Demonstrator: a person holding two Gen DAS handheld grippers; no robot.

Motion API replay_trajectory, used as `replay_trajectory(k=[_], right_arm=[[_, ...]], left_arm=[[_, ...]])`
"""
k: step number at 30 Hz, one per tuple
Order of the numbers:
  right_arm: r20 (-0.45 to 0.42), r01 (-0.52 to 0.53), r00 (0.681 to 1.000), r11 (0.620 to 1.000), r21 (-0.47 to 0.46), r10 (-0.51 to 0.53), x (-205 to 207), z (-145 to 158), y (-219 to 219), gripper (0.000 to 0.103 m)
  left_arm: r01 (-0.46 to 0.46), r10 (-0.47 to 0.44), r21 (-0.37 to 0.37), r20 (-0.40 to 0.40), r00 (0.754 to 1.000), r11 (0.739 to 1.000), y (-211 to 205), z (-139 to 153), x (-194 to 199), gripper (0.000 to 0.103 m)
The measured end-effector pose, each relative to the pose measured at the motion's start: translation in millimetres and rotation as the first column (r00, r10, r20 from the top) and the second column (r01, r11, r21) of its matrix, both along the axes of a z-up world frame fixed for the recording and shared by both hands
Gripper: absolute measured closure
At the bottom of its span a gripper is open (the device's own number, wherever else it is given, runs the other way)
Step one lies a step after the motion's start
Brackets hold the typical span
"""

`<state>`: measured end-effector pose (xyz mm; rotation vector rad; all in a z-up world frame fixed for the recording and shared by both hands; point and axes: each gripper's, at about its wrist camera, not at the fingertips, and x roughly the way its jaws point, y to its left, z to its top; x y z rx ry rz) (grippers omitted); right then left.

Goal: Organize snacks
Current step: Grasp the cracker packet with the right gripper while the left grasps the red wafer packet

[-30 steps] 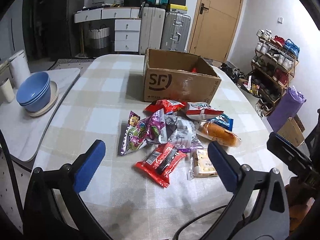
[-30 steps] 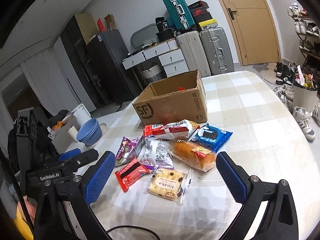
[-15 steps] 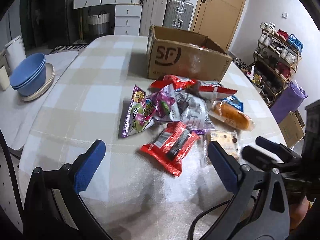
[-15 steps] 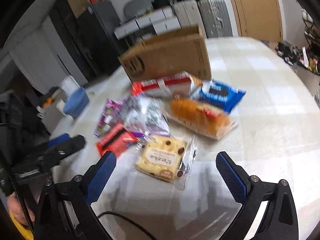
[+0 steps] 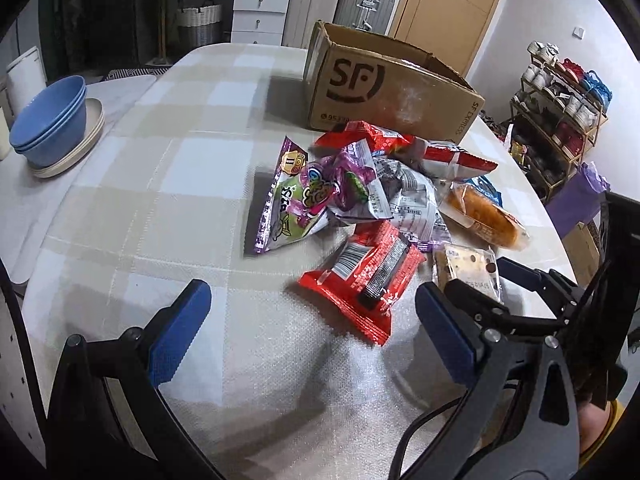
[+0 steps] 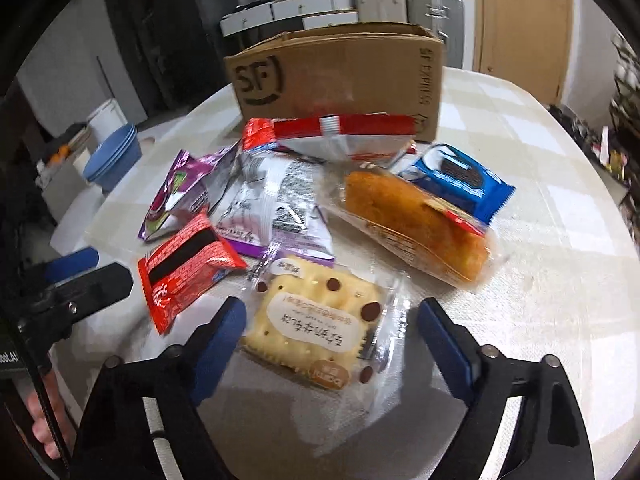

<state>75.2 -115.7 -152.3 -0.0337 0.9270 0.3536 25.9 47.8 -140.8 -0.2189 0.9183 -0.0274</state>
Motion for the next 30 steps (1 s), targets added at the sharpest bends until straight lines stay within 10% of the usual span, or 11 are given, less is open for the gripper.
replay_trajectory(k=[16, 20, 24, 30], right_arm=[[0.030, -0.091, 0.996, 0.993, 0.071, 0.089, -12, 2, -2, 0.043], [0.027, -0.084, 0.996, 0.984, 0.157, 0.080, -13, 4, -15, 0.066], [0.011, -0.074, 0.997, 0.983, 0.169, 0.074, -12, 2, -25, 0.065], [0.040, -0.097, 0.995, 0.987, 0.125, 0.092, -23, 5, -14, 0.034]], left_arm=[[-0.028, 0.028, 0.025, -0.028, 0.999, 0.999, 7, -9, 9, 0.001], [-0.017, 0.018, 0.037, -0.027, 0.999, 0.999, 3, -8, 11, 0.001], [-0.005, 0.007, 0.050, -0.043, 0.999, 0.999, -1, -11, 14, 0.001], [-0.017, 0.018, 0.043, -0.040, 0.999, 0.999, 0, -8, 14, 0.001]])
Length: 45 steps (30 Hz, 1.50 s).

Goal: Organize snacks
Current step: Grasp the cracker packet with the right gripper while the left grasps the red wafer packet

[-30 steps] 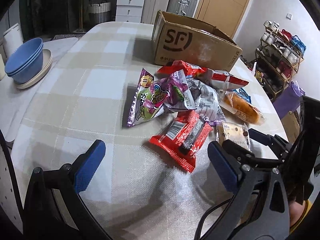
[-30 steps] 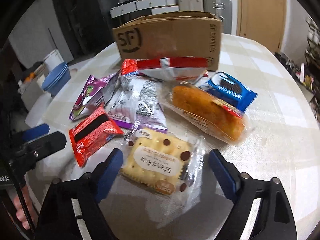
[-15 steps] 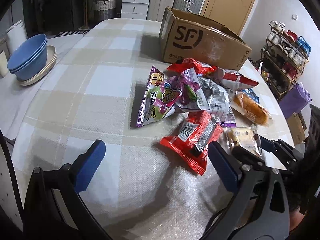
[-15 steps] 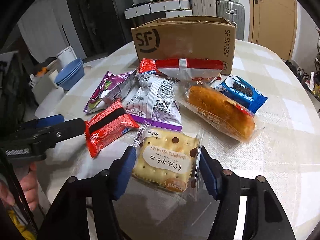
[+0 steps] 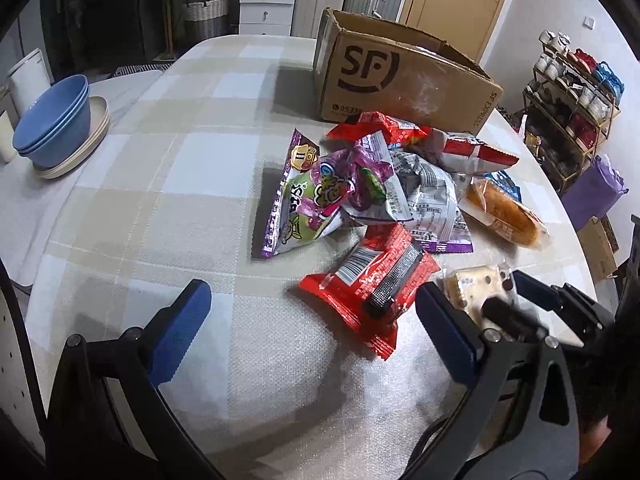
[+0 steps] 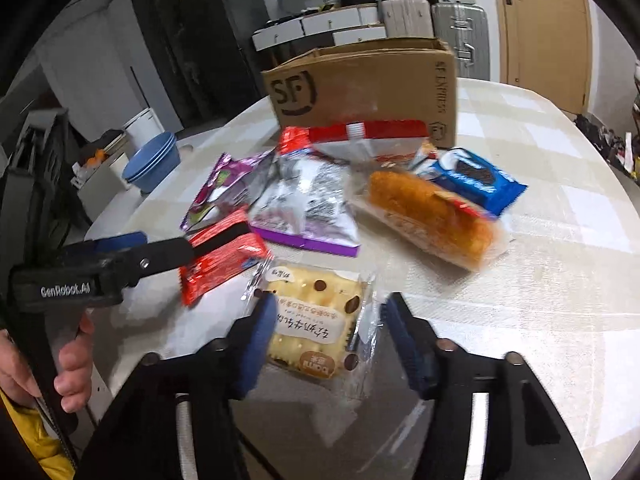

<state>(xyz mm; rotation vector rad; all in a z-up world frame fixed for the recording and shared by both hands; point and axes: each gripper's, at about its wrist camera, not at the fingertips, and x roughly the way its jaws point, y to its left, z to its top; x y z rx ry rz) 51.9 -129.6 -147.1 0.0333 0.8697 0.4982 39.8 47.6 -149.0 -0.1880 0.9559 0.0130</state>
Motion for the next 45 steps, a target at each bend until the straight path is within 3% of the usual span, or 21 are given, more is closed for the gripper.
replay_trajectory(k=[3, 5, 8, 11, 15, 19, 24, 35, 45], right_arm=[[-0.006, -0.027, 1.000, 1.000, -0.006, 0.027, -4, -2, 12, 0.029], [-0.008, -0.034, 0.999, 0.999, -0.034, 0.034, -5, -2, 21, 0.017], [-0.005, -0.038, 0.999, 0.993, -0.115, 0.037, -7, -4, 38, 0.009], [0.014, -0.050, 0.998, 0.972, -0.231, 0.055, -11, -7, 54, 0.008], [0.015, -0.048, 0.999, 0.974, -0.223, 0.052, -12, -6, 55, 0.009], [0.045, -0.051, 0.997, 0.977, -0.207, 0.062, -20, -3, 52, 0.025], [0.061, -0.039, 0.997, 0.984, -0.172, 0.050, -27, 0, 43, 0.036], [0.067, -0.042, 0.997, 0.997, -0.062, 0.046, -35, 3, 19, 0.037], [0.084, 0.018, 0.996, 0.999, 0.026, -0.021, -38, 18, -26, 0.037]], left_arm=[[0.001, -0.001, -0.004, 0.004, 1.000, 1.000, 0, 2, -2, 0.001], [0.003, -0.003, -0.008, 0.006, 1.000, 1.000, 2, 3, -4, 0.001], [0.000, 0.000, -0.017, 0.012, 1.000, 1.000, 6, 3, -6, 0.001], [-0.023, 0.023, -0.035, 0.016, 1.000, 0.999, 17, 2, -8, 0.001], [-0.044, 0.044, -0.056, 0.007, 0.999, 0.997, 30, -2, -10, 0.001], [-0.055, 0.055, -0.072, -0.006, 0.998, 0.996, 38, -7, -10, 0.001], [-0.041, 0.041, -0.078, -0.011, 0.999, 0.996, 36, -11, -7, 0.001], [0.054, -0.054, -0.034, 0.001, 0.999, 0.998, 9, -4, 4, 0.001], [0.187, -0.185, 0.023, -0.061, 0.981, 0.982, -27, -12, 36, 0.001]])
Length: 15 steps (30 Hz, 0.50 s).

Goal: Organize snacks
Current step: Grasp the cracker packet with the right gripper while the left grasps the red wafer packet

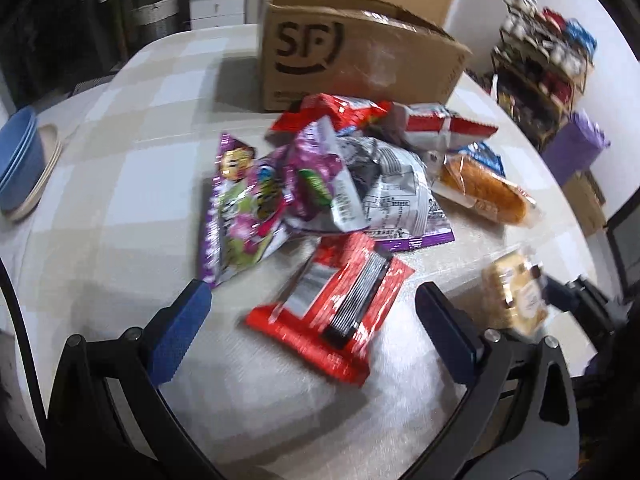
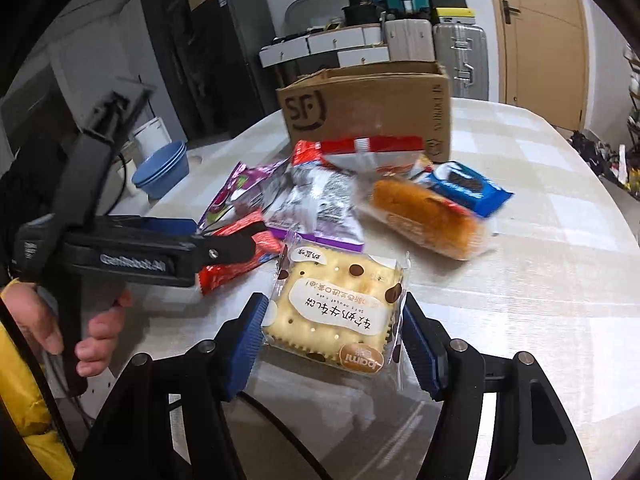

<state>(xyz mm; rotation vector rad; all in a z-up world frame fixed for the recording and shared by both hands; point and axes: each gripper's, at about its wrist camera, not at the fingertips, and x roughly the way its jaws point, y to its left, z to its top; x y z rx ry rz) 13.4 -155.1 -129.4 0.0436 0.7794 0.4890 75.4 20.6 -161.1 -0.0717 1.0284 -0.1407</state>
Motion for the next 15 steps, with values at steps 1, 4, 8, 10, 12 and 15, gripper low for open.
replay_trajectory(k=[1, 4, 8, 10, 12, 15], right_arm=[[0.002, 0.007, 1.000, 1.000, 0.007, -0.007, 0, 1, -4, 0.037], [0.010, 0.024, 1.000, 1.000, 0.005, -0.024, -1, 1, -12, 0.037], [0.015, 0.025, 1.000, 1.000, 0.013, -0.025, -3, 1, -16, 0.037], [0.010, 0.026, 1.000, 0.999, 0.024, -0.026, -1, 1, -17, 0.037], [0.006, 0.026, 1.000, 0.999, 0.031, -0.027, 0, 0, -17, 0.037], [0.009, 0.033, 0.999, 0.999, 0.040, -0.033, -1, 1, -17, 0.037]], left_arm=[[0.000, 0.000, 0.013, -0.012, 1.000, 1.000, -2, -3, 4, 0.002], [0.007, -0.003, 0.068, -0.053, 0.999, 0.998, -8, -11, 11, 0.006], [0.042, -0.038, 0.108, -0.045, 0.998, 0.993, -19, -7, 7, 0.034], [0.065, -0.061, 0.113, -0.035, 0.998, 0.992, -24, -5, 3, 0.043], [0.096, -0.094, 0.104, -0.022, 0.995, 0.990, -29, -3, -1, 0.061], [0.126, -0.125, 0.116, -0.016, 0.992, 0.985, -38, -1, -8, 0.061]])
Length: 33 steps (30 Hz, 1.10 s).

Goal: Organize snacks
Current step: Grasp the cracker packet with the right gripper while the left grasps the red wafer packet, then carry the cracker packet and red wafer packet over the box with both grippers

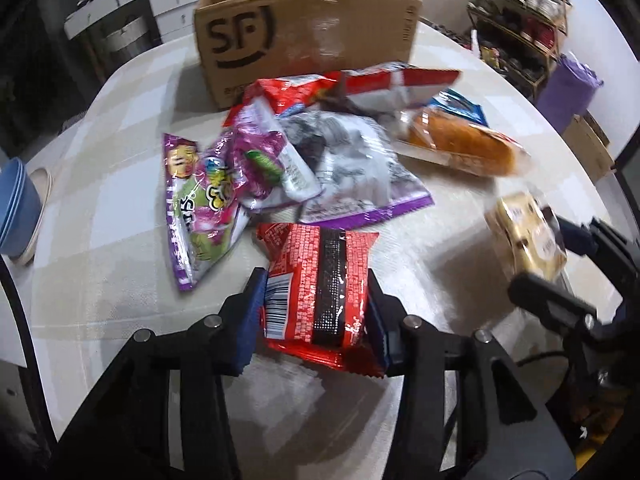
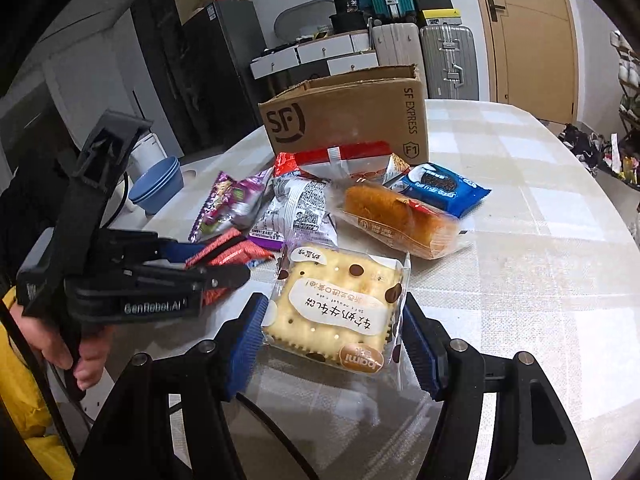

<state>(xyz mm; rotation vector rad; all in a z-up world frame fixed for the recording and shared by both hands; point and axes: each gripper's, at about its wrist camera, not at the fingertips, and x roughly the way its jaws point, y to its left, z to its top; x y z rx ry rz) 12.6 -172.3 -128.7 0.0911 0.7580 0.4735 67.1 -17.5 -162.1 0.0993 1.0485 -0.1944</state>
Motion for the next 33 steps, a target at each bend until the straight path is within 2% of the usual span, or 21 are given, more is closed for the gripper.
replay_trajectory(k=[4, 8, 15, 19, 24, 30, 33], right_arm=[[0.005, 0.013, 1.000, 1.000, 0.016, -0.013, 0, 4, -4, 0.037], [0.016, 0.018, 1.000, 0.999, 0.046, -0.019, -1, 13, -10, 0.037], [0.034, 0.014, 0.999, 0.991, 0.133, -0.019, 5, 48, -22, 0.037], [0.050, 0.006, 0.999, 0.980, 0.198, -0.016, 16, 76, -30, 0.037], [0.094, -0.019, 0.996, 0.970, 0.243, -0.004, 38, 115, -34, 0.037], [0.139, -0.067, 0.990, 0.965, 0.254, 0.032, 64, 155, -29, 0.037], [0.164, -0.096, 0.985, 0.962, 0.254, 0.055, 82, 175, -22, 0.037]], left_arm=[[-0.005, 0.005, -0.088, -0.008, 1.000, 0.996, 7, 6, -6, 0.061], [-0.012, 0.013, -0.115, 0.009, 1.000, 0.993, 15, 15, -20, 0.061], [-0.054, 0.071, -0.189, 0.085, 0.994, 0.980, 36, 58, -36, 0.061], [-0.041, 0.080, -0.250, 0.145, 0.986, 0.967, 42, 92, -36, 0.061], [-0.018, 0.076, -0.262, 0.213, 0.974, 0.965, 40, 127, -28, 0.061], [-0.001, 0.075, -0.274, 0.261, 0.963, 0.962, 41, 161, -7, 0.061], [0.004, 0.072, -0.257, 0.286, 0.956, 0.966, 40, 180, 9, 0.061]])
